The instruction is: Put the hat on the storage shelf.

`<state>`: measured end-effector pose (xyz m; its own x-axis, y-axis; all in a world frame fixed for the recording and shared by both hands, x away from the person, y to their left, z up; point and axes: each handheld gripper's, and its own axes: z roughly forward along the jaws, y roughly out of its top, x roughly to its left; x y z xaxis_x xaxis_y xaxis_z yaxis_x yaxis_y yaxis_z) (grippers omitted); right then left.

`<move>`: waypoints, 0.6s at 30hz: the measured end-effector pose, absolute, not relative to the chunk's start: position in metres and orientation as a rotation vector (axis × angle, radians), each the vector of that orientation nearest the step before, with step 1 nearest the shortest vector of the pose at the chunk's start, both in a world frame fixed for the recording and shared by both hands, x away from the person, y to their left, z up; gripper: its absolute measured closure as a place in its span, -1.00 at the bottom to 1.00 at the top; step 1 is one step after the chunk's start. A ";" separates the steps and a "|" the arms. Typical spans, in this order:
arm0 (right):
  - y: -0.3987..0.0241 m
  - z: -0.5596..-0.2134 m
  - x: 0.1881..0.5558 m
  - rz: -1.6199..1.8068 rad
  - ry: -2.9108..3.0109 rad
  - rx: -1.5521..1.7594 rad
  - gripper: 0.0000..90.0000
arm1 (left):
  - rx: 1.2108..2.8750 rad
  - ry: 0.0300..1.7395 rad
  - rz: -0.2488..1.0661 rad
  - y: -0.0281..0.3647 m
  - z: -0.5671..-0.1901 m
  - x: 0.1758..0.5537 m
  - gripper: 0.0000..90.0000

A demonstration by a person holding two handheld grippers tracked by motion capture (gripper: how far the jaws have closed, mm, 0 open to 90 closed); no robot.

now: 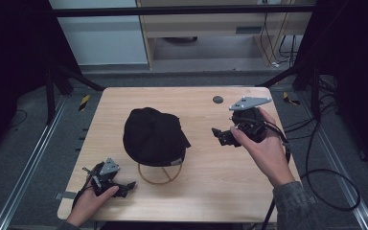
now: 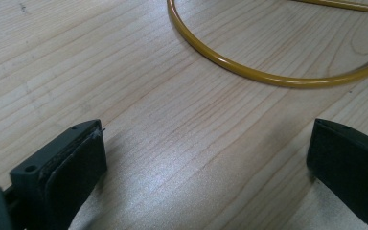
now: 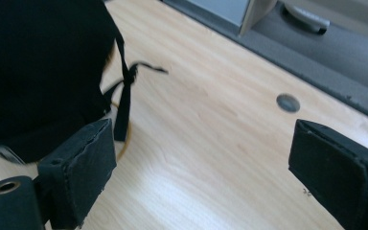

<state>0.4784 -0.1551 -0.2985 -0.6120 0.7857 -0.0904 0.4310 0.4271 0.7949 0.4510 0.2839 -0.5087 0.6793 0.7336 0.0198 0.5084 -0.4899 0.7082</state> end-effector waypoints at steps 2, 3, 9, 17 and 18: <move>-0.157 -0.310 0.477 1.038 2.241 1.025 -0.79 | 2.199 0.949 0.420 0.284 -0.509 0.451 -1.00; -0.158 -0.316 0.476 1.043 2.241 1.035 -0.79 | 2.198 0.950 0.421 0.284 -0.509 0.451 -1.00; -0.170 -0.357 0.473 1.035 2.251 1.088 -0.77 | 2.201 0.947 0.420 0.284 -0.509 0.451 -1.00; -0.177 -0.394 0.470 1.017 2.269 1.145 -0.77 | 2.198 0.952 0.421 0.284 -0.509 0.450 -1.00; -0.178 -0.398 0.469 1.023 2.266 1.146 -0.77 | 2.198 0.952 0.421 0.284 -0.509 0.450 -1.00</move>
<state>0.4692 -0.1777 -0.3975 -0.5833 0.8119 -0.0254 0.5180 0.3959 0.7583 0.4501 0.2843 -0.5087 0.6778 0.7350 0.0202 0.5094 -0.4892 0.7080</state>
